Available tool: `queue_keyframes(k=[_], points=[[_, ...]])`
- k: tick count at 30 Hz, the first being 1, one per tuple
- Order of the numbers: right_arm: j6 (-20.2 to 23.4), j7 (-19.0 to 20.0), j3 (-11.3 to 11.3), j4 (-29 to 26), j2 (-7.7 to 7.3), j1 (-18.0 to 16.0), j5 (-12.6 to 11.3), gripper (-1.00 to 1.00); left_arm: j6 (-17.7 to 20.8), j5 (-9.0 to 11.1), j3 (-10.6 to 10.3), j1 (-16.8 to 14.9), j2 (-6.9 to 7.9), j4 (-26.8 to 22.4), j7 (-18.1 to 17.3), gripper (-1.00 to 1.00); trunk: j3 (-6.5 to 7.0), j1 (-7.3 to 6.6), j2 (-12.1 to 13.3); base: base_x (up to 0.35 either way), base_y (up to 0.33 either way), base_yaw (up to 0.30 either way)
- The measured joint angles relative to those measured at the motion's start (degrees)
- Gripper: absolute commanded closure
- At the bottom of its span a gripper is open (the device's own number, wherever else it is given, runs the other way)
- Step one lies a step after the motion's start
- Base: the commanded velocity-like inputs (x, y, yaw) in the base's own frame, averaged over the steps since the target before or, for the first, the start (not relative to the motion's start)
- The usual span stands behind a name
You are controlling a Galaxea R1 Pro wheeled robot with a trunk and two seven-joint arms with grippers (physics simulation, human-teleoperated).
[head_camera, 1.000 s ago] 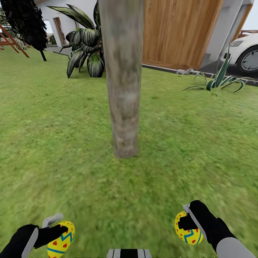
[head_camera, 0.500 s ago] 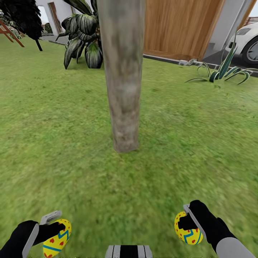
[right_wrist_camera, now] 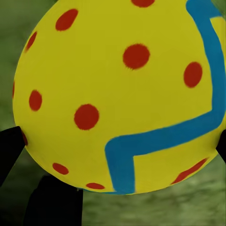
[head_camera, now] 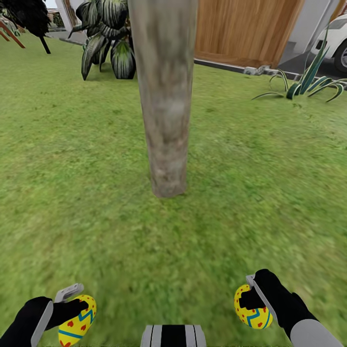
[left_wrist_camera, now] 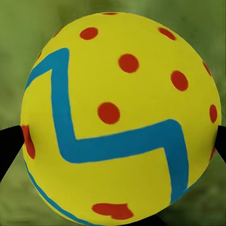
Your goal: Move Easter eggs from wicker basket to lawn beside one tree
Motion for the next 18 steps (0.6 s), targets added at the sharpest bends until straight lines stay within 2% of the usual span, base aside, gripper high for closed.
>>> queue_keyframes(k=[8,10,18], points=[[0.0,0.0,0.1,0.0,0.04,0.0,0.0,1.0,0.0,-0.2,-0.1,0.0,-0.29,0.1,0.0,1.0,-1.77,0.21,-0.1,0.0,0.0,0.0],[0.0,0.0,0.1,0.1,0.05,0.0,0.0,1.0,-0.1,-0.2,0.0,0.0,-1.06,0.1,0.1,1.0,-2.22,0.26,-0.1,0.0,0.0,0.0],[0.0,0.0,0.1,0.1,0.09,0.0,0.0,1.0,-0.1,-0.2,0.0,0.0,-1.7,0.2,0.1,1.0,-2.22,0.25,-0.1,0.0,0.0,0.0]])
